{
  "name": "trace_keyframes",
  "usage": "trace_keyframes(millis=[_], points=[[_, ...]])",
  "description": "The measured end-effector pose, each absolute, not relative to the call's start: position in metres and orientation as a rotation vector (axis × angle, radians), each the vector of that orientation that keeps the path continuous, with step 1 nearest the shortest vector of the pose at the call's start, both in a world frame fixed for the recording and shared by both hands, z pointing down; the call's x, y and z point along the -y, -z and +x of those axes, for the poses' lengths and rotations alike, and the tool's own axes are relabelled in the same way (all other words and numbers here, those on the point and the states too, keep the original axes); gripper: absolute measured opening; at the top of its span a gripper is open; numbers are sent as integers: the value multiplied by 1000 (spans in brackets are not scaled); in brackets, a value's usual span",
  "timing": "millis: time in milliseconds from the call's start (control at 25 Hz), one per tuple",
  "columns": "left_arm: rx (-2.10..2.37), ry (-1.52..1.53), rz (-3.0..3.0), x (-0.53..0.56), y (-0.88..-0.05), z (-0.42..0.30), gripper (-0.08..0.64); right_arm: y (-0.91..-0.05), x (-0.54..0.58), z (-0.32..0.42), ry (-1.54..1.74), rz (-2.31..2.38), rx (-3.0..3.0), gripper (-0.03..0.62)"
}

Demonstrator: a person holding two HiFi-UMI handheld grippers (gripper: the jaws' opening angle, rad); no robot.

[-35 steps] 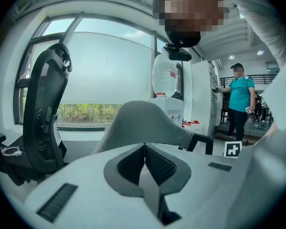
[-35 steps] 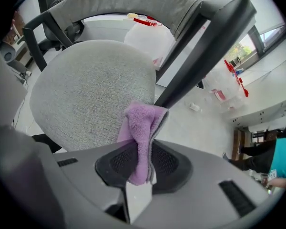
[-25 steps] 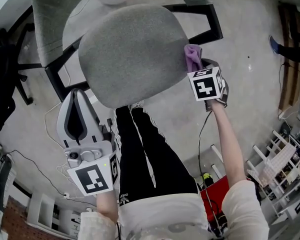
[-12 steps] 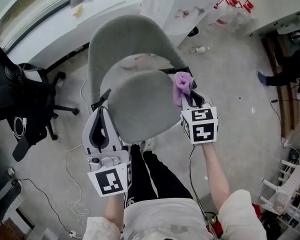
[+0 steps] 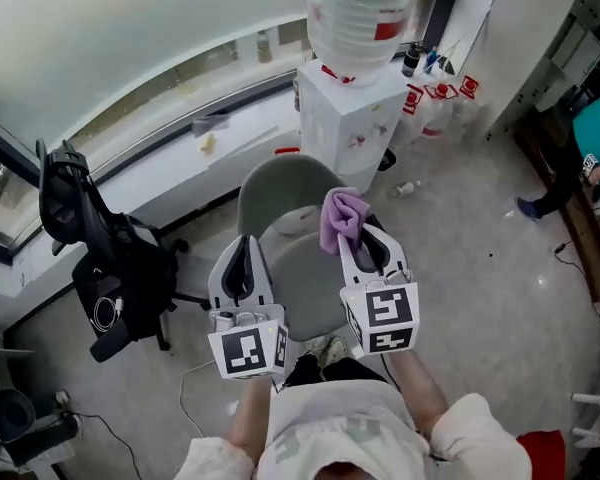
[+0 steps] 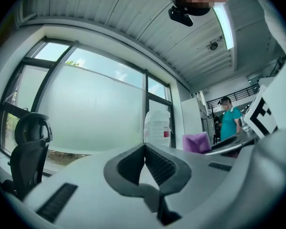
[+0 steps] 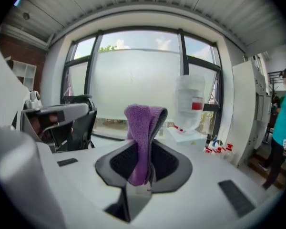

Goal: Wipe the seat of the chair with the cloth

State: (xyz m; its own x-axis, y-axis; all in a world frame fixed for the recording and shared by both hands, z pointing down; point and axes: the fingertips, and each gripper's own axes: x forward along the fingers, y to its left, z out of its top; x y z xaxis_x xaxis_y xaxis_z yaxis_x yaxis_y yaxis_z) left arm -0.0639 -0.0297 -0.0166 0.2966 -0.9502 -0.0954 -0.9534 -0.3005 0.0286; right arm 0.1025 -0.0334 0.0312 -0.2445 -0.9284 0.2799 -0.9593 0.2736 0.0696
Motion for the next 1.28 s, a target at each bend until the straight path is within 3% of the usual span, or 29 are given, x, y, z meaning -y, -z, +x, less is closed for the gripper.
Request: trace_keyframes(millis=[240,1280], points=[[-1682,-202,-2525,0,57,-48,14,25,4,75,-3,1773,2458,81],[-1707,-336,-2450,32,72,-99,14,32,20,27,49,1711,2498,81]])
